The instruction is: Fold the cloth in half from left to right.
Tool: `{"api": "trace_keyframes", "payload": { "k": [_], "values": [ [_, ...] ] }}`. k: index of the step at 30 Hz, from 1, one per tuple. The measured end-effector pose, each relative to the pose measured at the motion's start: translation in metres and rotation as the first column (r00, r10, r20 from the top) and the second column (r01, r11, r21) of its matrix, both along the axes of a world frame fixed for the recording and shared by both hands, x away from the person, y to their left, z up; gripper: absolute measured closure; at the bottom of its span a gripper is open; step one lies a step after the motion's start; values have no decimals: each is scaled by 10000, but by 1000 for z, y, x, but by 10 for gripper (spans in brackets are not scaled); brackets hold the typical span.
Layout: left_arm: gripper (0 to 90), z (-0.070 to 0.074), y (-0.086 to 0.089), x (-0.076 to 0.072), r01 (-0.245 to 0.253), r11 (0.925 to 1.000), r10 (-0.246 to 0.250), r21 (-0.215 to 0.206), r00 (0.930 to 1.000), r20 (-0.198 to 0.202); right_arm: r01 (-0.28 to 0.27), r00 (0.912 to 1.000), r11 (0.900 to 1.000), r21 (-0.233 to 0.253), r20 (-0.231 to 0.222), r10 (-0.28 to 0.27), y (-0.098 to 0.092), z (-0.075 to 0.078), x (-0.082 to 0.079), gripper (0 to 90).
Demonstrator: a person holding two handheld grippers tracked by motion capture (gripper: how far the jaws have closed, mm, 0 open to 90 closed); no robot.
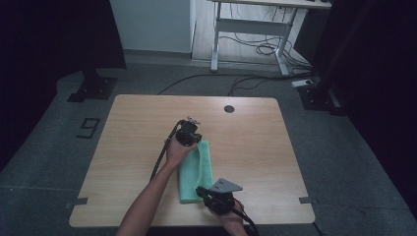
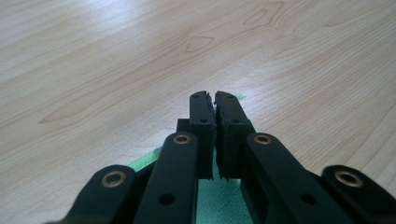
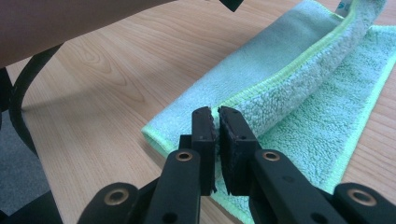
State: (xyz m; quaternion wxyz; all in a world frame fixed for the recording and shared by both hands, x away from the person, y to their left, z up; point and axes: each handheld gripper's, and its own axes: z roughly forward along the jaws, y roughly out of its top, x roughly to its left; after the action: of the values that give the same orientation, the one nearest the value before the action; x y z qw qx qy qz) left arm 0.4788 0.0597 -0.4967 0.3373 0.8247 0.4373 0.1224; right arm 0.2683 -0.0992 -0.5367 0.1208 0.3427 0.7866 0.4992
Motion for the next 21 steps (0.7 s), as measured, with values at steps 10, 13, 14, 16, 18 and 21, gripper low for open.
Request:
{"api": "trace_keyframes", "payload": {
  "k": [10,13,14,16,18,21],
  "values": [
    [862,-5,-8,1,151,9999,-151,64,9999,-79,39,10000,10000,-8,-57,-39,-3,-2,0,844],
    [861,-8,-9,2,90,9999,-89,56,9999,-111,79,9999,10000,16,-90,-79,-5,-3,1,844],
    [861,-8,-9,2,78,10000,-78,36,9999,-117,90,9999,10000,19,-118,-90,-5,-3,1,843],
    [860,-10,-10,2,89,9999,-89,65,9999,-126,99,9998,10000,0,-161,-99,-6,-4,1,841],
    [858,-11,-11,3,48,10000,-48,60,9999,-135,130,9997,9999,-10,-188,-130,-6,-5,2,840],
    [859,-11,-11,3,39,9999,-38,104,9999,-143,149,9997,9999,19,-203,-148,-7,-5,2,841]
  ]
}}
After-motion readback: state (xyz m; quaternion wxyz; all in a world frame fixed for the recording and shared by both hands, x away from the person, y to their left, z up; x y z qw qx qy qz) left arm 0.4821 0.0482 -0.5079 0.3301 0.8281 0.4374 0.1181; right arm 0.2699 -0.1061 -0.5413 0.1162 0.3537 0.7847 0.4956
